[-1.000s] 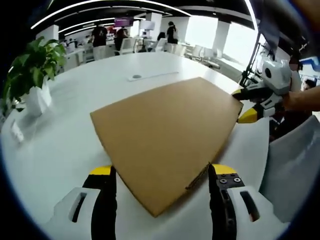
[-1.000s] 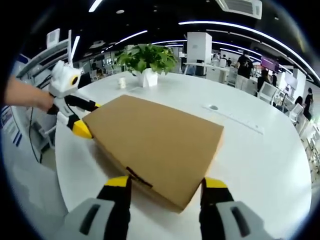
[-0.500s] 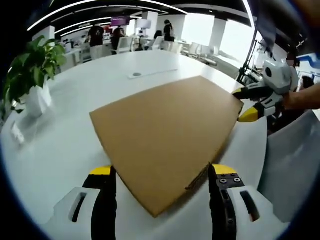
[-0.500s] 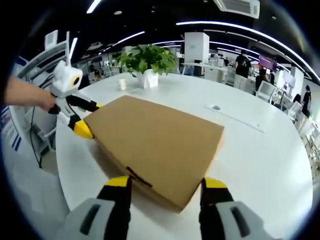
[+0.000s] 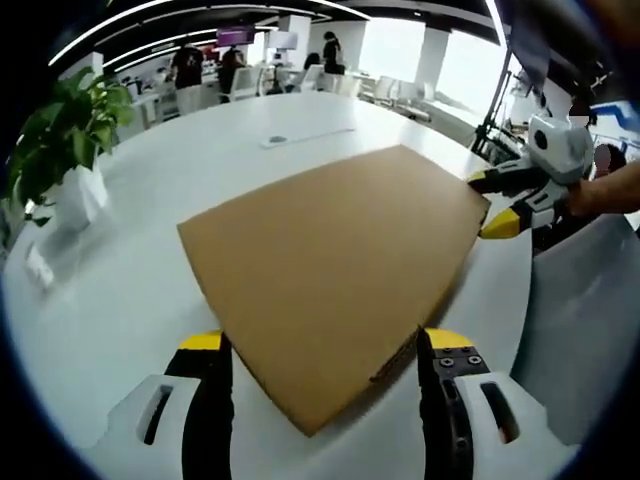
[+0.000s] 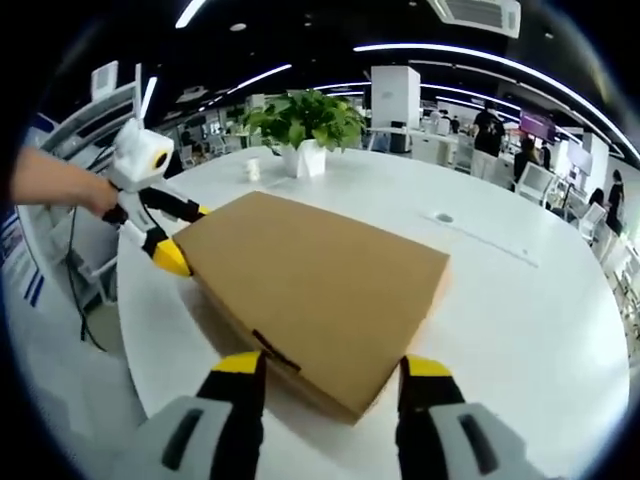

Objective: Operate the shoe box by opening the lid, removing the specified soft item, and placing it in the target area until the item is outside and the box remains undamaged.

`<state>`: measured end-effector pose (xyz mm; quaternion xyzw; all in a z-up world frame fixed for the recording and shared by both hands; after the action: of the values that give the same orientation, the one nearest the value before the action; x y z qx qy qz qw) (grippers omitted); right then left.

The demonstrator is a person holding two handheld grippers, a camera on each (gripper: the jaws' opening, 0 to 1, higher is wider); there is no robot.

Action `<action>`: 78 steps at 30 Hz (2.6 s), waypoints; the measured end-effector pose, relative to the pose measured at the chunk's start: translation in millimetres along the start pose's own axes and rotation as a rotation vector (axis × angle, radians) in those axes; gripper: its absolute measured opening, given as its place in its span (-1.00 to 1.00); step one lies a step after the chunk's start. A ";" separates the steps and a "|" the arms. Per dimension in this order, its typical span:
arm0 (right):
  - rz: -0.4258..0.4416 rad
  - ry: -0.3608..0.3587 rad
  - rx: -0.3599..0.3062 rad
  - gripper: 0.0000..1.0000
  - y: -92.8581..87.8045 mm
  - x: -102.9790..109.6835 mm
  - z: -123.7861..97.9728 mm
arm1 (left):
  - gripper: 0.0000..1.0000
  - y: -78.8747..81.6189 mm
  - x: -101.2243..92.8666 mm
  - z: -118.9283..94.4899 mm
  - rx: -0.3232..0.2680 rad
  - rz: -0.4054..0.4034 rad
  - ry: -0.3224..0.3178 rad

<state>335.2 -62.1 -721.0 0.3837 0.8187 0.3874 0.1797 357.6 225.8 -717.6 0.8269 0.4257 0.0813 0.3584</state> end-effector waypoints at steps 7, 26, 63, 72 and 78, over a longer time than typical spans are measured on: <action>-0.009 0.008 -0.008 -0.02 -0.7 9.4 -0.1 | 0.54 -8.5 2.9 -7.3 0.000 -0.001 0.005; -0.012 0.026 -0.021 -0.02 -3.5 30.9 -2.9 | 0.54 -27.7 3.6 -22.5 -0.002 -0.010 0.017; -0.074 0.051 -0.086 -0.16 -16.5 24.3 -6.3 | 0.23 -49.2 -8.1 -32.1 -0.104 -0.004 0.151; -0.043 0.094 -0.097 -0.12 -4.5 23.1 -18.3 | 0.27 -40.6 -10.0 -45.0 -0.127 -0.039 0.124; -0.036 0.118 -0.110 -0.05 3.7 23.6 -25.7 | 0.31 -36.1 -12.5 -51.7 -0.128 -0.022 0.116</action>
<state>306.6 -55.2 -701.7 0.3348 0.8123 0.4504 0.1588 303.7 257.1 -701.6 0.7913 0.4488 0.1522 0.3862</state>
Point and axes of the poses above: the point that each gripper's makers call its tool centre point, and the gripper's own axes: z roughly forward along the fingers, x roughly to its left, y roughly out of its top, the point moved 9 cm from there along -z, roughly backward along the fingers, and after that the axes turned 3 degrees about -z, right-handed, at the moved point
